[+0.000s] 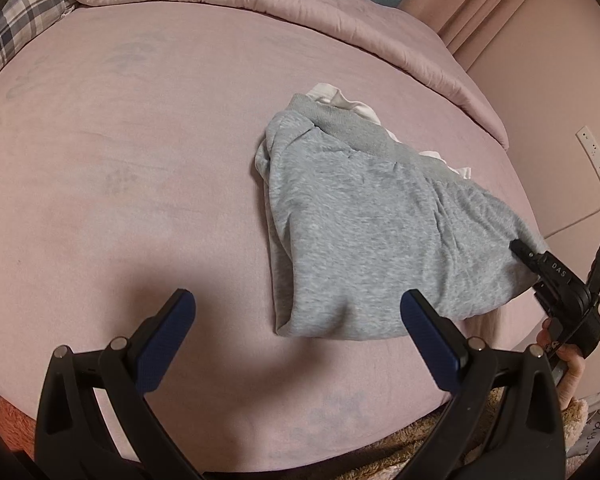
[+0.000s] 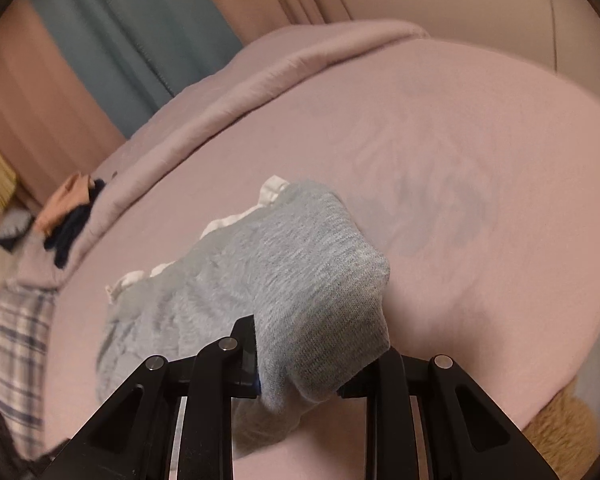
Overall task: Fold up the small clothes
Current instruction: 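Lift the side with the right gripper and fold it across the sweatshirt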
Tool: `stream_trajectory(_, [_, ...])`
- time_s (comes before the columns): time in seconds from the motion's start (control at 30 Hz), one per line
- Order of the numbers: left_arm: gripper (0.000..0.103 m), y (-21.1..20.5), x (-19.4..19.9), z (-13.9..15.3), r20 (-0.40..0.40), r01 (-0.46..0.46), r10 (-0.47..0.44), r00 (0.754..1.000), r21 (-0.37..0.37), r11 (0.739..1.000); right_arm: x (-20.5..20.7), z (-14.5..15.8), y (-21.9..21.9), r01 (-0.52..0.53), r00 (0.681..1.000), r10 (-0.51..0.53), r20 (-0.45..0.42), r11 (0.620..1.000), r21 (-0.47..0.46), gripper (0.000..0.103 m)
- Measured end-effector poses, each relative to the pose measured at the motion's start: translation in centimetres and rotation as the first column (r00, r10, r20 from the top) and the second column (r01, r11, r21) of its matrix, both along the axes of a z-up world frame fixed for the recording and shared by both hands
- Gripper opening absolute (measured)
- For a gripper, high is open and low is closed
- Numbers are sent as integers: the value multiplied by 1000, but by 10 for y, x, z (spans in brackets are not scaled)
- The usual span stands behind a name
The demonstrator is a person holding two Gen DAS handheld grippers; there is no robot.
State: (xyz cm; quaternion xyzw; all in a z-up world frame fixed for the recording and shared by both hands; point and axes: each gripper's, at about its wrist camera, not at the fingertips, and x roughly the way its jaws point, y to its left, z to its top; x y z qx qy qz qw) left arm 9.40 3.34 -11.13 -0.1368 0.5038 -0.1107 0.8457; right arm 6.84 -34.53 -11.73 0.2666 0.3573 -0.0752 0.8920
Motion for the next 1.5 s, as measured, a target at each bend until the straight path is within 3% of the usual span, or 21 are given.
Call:
stream_trajectory(0.33, [102, 16, -6, -5, -7, -52, 52, 999, -29, 998, 6, 32, 41, -53, 997, 66, 38, 957, -287, 25])
stream_trajectory(0.63, [102, 26, -5, -4, -12, -79, 79, 997, -44, 996, 12, 49, 63, -104, 989, 135, 61, 926, -363, 25])
stream_trajectory(0.9, [102, 28, -7, -2, -17, -73, 72, 997, -47, 996, 13, 61, 99, -161, 974, 219, 56, 848, -505, 25])
stream_trajectory(1.5, [102, 41, -9, 2, -17, -100, 99, 995, -55, 993, 19, 61, 159, -340, 910, 414, 10, 760, -554, 25])
